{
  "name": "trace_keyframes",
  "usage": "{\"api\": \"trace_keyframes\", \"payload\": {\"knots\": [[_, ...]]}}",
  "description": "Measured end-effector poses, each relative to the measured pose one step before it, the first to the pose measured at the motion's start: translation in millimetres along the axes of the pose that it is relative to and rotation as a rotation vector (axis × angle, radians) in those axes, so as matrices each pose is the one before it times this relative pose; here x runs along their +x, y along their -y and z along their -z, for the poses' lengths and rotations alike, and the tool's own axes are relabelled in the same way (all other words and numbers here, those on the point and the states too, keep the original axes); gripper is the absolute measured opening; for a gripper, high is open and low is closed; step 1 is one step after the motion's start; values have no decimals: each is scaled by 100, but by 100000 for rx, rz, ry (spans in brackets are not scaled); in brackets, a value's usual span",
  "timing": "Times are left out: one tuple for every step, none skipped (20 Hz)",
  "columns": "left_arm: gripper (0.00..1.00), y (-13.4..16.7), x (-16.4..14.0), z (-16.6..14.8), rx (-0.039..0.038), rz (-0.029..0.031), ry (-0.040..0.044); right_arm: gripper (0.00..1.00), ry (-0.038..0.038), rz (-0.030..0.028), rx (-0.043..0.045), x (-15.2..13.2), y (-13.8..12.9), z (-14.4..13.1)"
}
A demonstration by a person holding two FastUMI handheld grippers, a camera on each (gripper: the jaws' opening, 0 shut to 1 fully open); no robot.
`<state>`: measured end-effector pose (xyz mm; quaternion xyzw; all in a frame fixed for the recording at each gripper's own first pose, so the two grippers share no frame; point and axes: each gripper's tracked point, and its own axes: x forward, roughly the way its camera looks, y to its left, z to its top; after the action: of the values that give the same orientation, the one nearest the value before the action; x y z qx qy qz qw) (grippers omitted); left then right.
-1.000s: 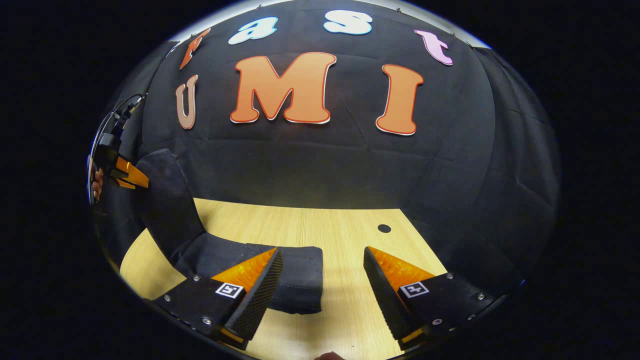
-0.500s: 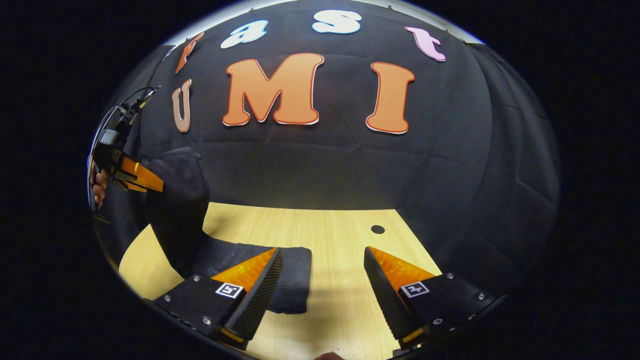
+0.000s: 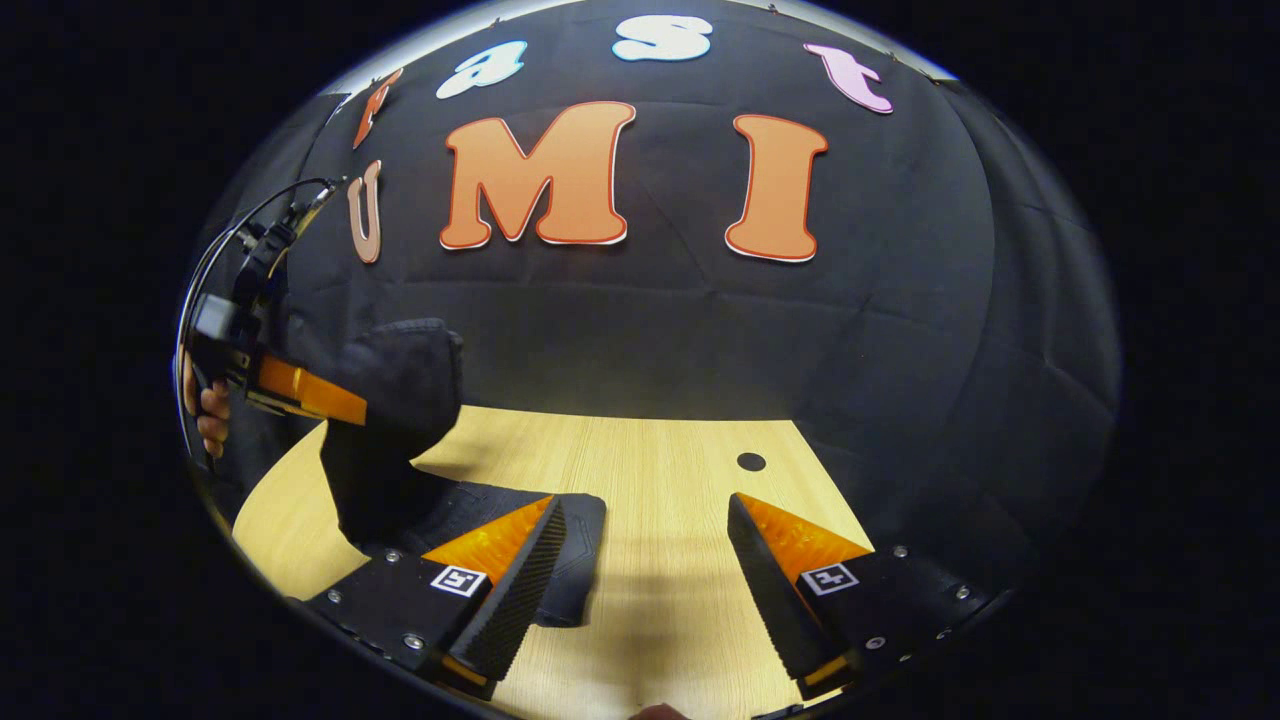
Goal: Grasp the waist and the cuffs of the jeans and fold them to make the two legs overlap; first hold the waist and fold one-third of the jeans toward the cuffs, then hold the cuffs and fold the remaining one-third in the same direction to finish folding.
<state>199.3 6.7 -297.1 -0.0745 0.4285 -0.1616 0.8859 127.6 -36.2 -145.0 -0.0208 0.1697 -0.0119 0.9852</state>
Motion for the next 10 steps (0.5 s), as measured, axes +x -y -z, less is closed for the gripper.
{"api": "trace_keyframes", "payload": {"knots": [[7, 681, 474, 696, 3169, 621, -1119, 99, 342, -302, 10, 130, 132, -133], [7, 770, 542, 543, 2589, 44, -623, 99, 761, 9, 36, 0, 145, -244], [7, 590, 254, 549, 2125, 276, -1160, 99, 651, -650, 155, -94, 73, -317], [7, 263, 299, 591, 2712, -475, -1319, 99, 541, -380, 114, 57, -81, -179], [7, 522, 281, 546, 2465, -394, -1967, 99, 712, -640, -122, -53, -31, -298], [7, 1210, -199, 307, 1295, 3192, -104, 99, 417, -360, -370, 13, -50, -132], [12, 1489, -197, -69, 297, 4750, 948, 99, 366, -297, -257, 4, 13, -123], [17, 1626, -404, 131, 759, 5546, 222, 99, 387, -686, -84, -27, -252, -77], [29, 848, -319, 137, 1616, 2275, 359, 99, 223, -278, 41, 92, -36, -117], [42, -103, -222, 134, 1923, -697, 1076, 99, 405, -927, 53, -76, -186, -138]]}}
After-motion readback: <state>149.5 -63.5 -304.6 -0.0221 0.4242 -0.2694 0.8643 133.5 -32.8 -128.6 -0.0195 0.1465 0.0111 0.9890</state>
